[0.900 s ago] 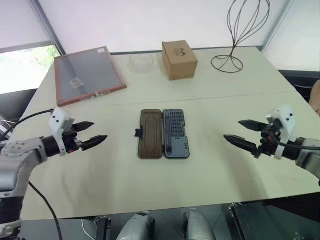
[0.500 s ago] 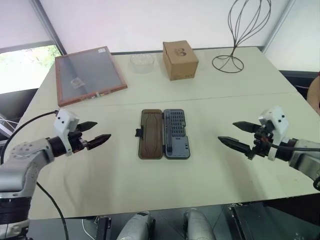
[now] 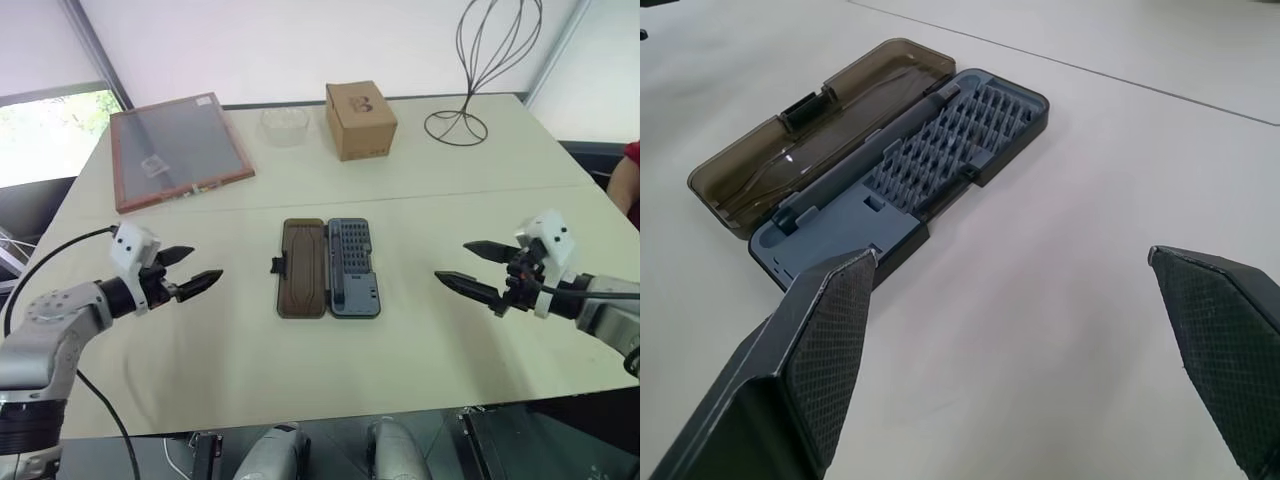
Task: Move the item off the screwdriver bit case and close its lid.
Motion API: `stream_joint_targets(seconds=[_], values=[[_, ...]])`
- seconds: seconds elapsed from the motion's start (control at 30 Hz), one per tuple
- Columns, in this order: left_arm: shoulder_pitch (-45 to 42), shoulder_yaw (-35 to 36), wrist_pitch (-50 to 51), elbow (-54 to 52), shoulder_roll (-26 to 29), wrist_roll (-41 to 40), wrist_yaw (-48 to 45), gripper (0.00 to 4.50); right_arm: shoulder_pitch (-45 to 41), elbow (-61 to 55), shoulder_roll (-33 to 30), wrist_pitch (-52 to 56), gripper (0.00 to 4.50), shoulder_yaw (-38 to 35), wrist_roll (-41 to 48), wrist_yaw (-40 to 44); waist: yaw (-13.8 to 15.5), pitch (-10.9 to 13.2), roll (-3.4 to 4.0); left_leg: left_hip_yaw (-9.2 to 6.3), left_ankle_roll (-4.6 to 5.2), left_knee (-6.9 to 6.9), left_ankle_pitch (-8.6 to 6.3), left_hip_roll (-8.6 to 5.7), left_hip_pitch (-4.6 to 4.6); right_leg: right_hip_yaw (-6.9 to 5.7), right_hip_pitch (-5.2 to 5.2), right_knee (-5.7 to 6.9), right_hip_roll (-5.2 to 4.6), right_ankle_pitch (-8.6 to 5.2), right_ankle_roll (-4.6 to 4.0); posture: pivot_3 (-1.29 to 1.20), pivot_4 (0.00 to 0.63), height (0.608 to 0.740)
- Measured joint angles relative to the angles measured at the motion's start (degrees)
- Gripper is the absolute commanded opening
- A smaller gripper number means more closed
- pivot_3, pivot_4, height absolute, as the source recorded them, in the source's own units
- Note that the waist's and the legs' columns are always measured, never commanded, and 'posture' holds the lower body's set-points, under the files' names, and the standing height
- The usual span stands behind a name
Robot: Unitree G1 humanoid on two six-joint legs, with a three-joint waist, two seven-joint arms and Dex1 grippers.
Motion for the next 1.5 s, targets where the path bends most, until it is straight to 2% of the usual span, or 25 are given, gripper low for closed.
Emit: stream_joint_targets(seconds=[0.17, 0.33, 0.47, 0.6, 0.73, 0.83, 1.07, 1.1, 1.13, 1.27, 1.5], values=[[-1.5, -0.2, 5.4, -5.0, -2.1, -1.2, 5.3, 4.37, -3.5, 0.0, -0.1, 1.3, 4.50, 1.0, 2.1, 1.2, 0.0, 0.0, 0.00, 0.00, 0.00, 0.01, 0.00, 0.00, -0.01, 0.00, 0.00, 0.00, -0.01, 0.00, 0.00, 0.00, 0.150, 0.740], [-3.2, -4.2, 18.1, -16.8, -10.1, -4.3, 18.0, 4.37, -10.7, -5.0, 0.7, 3.9, 4.50, 4.7, 7.6, 1.5, 0.0, 0.0, -0.08, -0.01, 0.00, 0.01, 0.00, 0.02, -0.01, 0.00, 0.01, 0.01, -0.01, 0.00, 0.00, 0.00, 0.150, 0.740], [-3.6, -8.5, 26.6, -22.9, -14.4, -3.8, 27.5, 4.37, -11.3, -4.8, 2.9, 3.5, 4.50, 9.5, 6.4, 0.8, 0.1, 0.0, -0.14, 0.00, 0.00, 0.04, 0.00, 0.01, -0.01, 0.01, 0.01, 0.02, 0.00, 0.00, 0.00, 0.00, 0.150, 0.740], [-5.2, -13.4, 30.1, -24.4, -16.1, -1.7, 32.5, 4.37, -11.3, -3.4, 4.1, 1.9, 4.50, 12.5, 3.8, 0.5, 0.1, 0.0, -0.16, 0.00, 0.00, 0.04, 0.00, 0.00, -0.02, 0.00, 0.00, 0.02, 0.01, 0.00, 0.00, 0.00, 0.150, 0.740], [-7.2, -19.6, 31.6, -24.1, -15.7, 1.2, 33.5, 4.37, -11.2, -3.1, 4.6, 0.6, 4.50, 13.0, 2.6, 0.4, 0.1, 0.0, -0.15, 0.00, 0.00, 0.04, 0.00, 0.00, -0.01, 0.00, -0.01, 0.02, 0.01, 0.00, 0.00, 0.00, 0.150, 0.740], [-7.1, -23.7, 32.6, -23.2, -12.6, 4.2, 33.8, 4.37, -10.1, -3.1, 4.7, 0.1, 4.50, 12.9, 2.0, -0.3, 0.0, 0.0, -0.15, 0.00, -0.01, -0.01, 0.00, 0.01, -0.02, 0.00, -0.07, 0.04, 0.02, 0.00, 0.00, 0.00, 0.150, 0.740], [-6.8, -23.9, 32.2, -22.4, -13.1, 6.6, 34.2, 4.37, -7.3, -4.4, 6.2, -0.4, 4.50, 12.1, 2.0, -2.8, 0.0, 0.0, -0.14, 0.01, -0.01, -0.04, 0.00, 0.02, 0.01, 0.00, -0.05, 0.04, 0.03, 0.00, 0.00, 0.00, 0.150, 0.740], [-6.7, -23.8, 31.9, -22.2, -13.3, 6.7, 34.1, 3.86, -6.9, -4.5, 6.4, -0.4, 4.50, 11.7, 2.0, -3.2, 0.0, 0.0, -0.14, 0.01, -0.01, -0.05, 0.00, 0.02, 0.02, 0.01, -0.04, 0.03, 0.03, 0.00, 0.00, 0.00, 0.150, 0.740], [-6.4, -23.9, 31.3, -21.9, -13.6, 6.8, 34.0, 3.56, -6.4, -4.8, 6.4, -0.4, 4.50, 11.4, 2.0, -3.6, 0.0, 0.0, -0.14, 0.01, -0.01, -0.05, 0.00, 0.01, 0.03, 0.00, -0.04, 0.03, 0.02, 0.00, 0.00, 0.00, 0.150, 0.740], [-6.2, -25.0, 30.1, -21.4, -14.1, 6.8, 33.4, 1.54, -5.2, -5.5, 6.5, -0.5, 4.50, 10.4, 2.0, -4.2, -0.1, 0.0, -0.12, 0.04, -0.01, -0.05, 0.00, 0.02, 0.07, 0.01, -0.01, 0.03, 0.03, 0.00, 0.00, 0.00, 0.150, 0.740], [-6.8, -25.5, 28.6, -20.0, -13.3, 7.8, 32.5, 1.54, -4.2, -5.6, 6.5, -0.6, 4.50, 9.7, 2.0, -5.1, 0.0, 0.0, -0.06, 0.09, -0.01, -0.05, 0.00, 0.05, 0.13, 0.03, 0.05, 0.03, 0.04, 0.00, 0.00, 0.00, 0.150, 0.740]])
